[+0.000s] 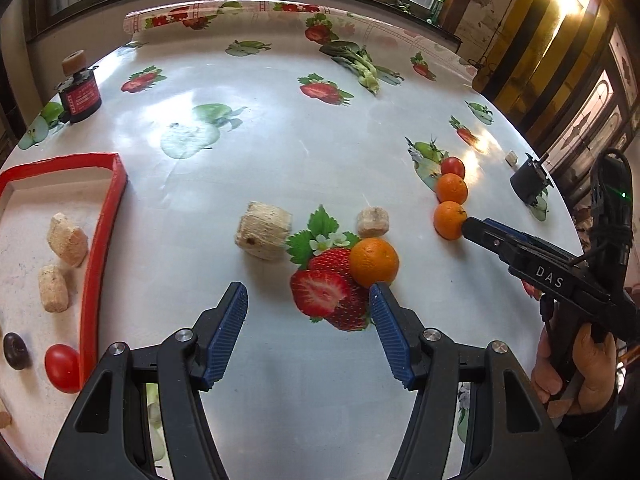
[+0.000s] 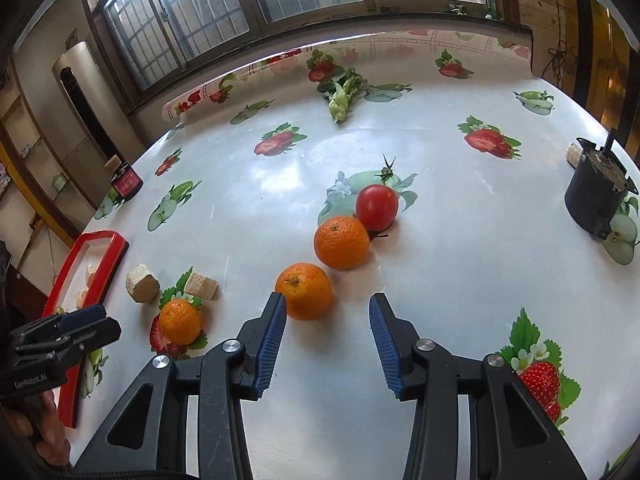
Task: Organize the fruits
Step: 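Grasp an orange with left tool while right tool grasps another orange, then carry both oranges over the tray with both tools, then lower and open left tool to release its orange while right tool releases its orange, then move both tools back toward the cob piece and remaining orange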
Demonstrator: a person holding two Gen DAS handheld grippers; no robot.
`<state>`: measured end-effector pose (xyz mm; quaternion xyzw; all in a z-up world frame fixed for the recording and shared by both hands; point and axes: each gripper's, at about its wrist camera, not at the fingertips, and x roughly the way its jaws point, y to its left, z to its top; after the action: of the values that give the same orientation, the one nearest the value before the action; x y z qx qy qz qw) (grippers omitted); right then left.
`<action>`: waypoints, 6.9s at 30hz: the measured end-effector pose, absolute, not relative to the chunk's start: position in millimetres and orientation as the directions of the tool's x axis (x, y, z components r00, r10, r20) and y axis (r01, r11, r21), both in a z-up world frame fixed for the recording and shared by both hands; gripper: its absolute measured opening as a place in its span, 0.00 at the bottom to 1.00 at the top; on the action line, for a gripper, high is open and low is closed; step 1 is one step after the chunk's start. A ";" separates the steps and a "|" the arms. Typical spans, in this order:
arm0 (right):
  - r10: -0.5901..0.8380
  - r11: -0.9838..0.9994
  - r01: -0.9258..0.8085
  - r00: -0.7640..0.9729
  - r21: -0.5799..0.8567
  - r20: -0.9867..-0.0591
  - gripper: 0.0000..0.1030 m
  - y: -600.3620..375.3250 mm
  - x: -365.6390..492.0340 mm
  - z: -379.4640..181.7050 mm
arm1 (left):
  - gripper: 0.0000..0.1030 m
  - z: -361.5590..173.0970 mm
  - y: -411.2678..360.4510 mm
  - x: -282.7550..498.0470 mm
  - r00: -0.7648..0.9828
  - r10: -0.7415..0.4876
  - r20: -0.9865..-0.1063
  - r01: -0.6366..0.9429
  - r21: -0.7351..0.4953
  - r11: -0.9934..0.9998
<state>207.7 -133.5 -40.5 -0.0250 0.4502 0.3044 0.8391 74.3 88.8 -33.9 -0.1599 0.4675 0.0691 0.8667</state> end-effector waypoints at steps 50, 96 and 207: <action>0.639 0.615 -0.746 0.281 0.256 -0.716 0.32 -67.3 86.0 -12.1 | 0.30 -12.9 122.4 -34.6 0.610 0.057 -0.791 -0.367 -0.217 0.904; 0.684 0.387 -0.878 0.068 0.282 -0.726 0.32 94.2 27.1 -11.5 | 0.30 -39.7 222.0 -116.5 0.554 0.155 -0.818 -0.581 -0.246 0.776; 0.521 0.800 -0.539 0.405 0.264 -0.751 0.50 -153.0 172.8 -39.5 | 0.55 -20.2 103.3 37.6 0.559 0.052 -0.827 -0.365 -0.189 0.912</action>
<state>172.8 -153.0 -39.5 -0.0099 0.4442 0.3161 0.8382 37.6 103.3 -20.2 -0.1721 0.4536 0.1204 0.8661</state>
